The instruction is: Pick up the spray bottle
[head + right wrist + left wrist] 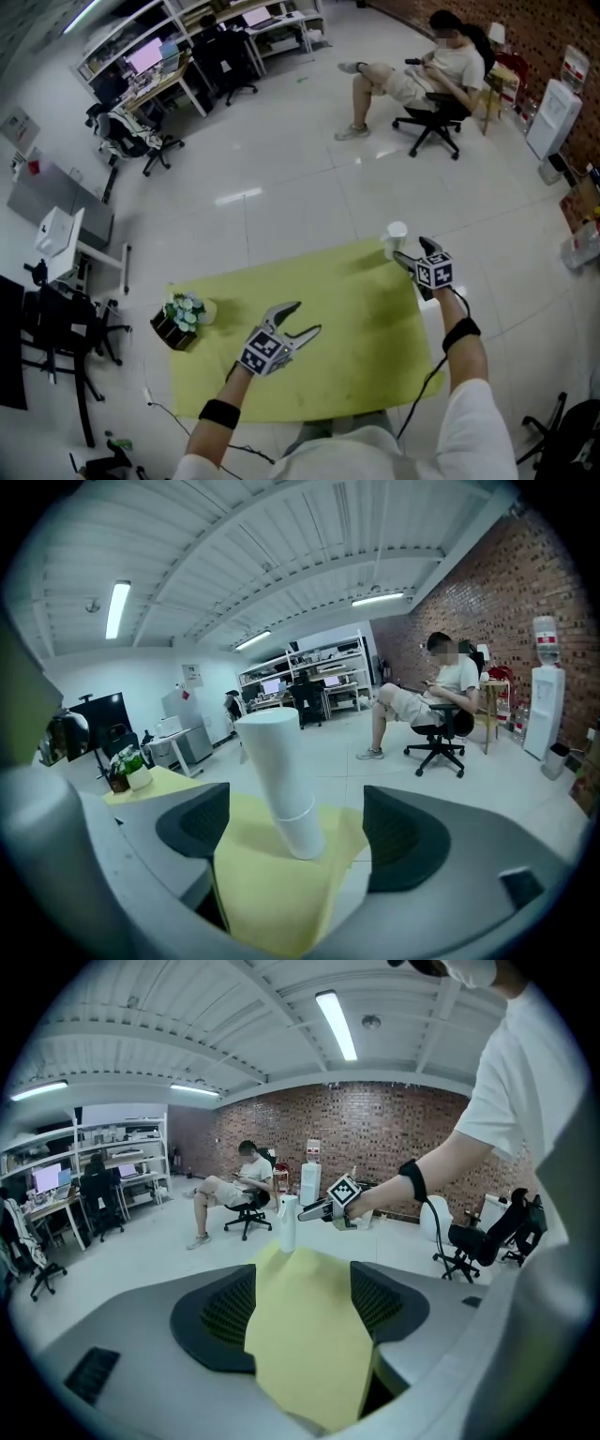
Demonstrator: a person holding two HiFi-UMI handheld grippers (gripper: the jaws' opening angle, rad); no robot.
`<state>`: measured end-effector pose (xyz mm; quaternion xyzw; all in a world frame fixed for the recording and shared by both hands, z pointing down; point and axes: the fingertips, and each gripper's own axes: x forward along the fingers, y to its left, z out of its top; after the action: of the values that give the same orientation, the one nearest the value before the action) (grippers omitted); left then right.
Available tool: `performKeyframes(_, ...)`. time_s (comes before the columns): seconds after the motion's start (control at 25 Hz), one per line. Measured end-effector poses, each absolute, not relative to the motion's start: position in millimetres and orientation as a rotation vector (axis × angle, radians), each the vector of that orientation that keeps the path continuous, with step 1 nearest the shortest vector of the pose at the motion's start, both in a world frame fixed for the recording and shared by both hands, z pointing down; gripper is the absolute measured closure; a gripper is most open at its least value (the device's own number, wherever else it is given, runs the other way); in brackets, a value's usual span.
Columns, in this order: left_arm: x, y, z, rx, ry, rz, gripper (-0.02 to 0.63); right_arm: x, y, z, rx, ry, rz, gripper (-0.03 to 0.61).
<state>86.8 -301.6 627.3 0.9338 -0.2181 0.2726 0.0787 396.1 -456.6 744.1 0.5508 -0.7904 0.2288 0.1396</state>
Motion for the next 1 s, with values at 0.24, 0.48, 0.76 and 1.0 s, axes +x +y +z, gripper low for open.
performKeyframes(0.24, 82.6, -306.0, 624.9, 2.776, -0.708, 0.772, 0.287, 378.8, -481.3, 765.8, 1.565, -2.292, 0.705, 0.123)
performKeyframes(0.48, 76.2, -302.7, 625.6, 2.760, -0.765, 0.748, 0.292, 376.3, -496.2, 774.4, 1.572, -2.253, 0.720, 0.123)
performKeyframes(0.76, 66.5, -300.8, 627.2, 2.703, -0.844, 0.672, 0.293, 370.0, -515.1, 755.0, 1.583, -2.259, 0.649, 0.319)
performKeyframes(1.0, 62.0, -308.5, 602.3, 2.697, -0.939, 0.529, 0.293, 345.5, -513.4, 716.0, 1.519, -2.359, 0.578, 0.325)
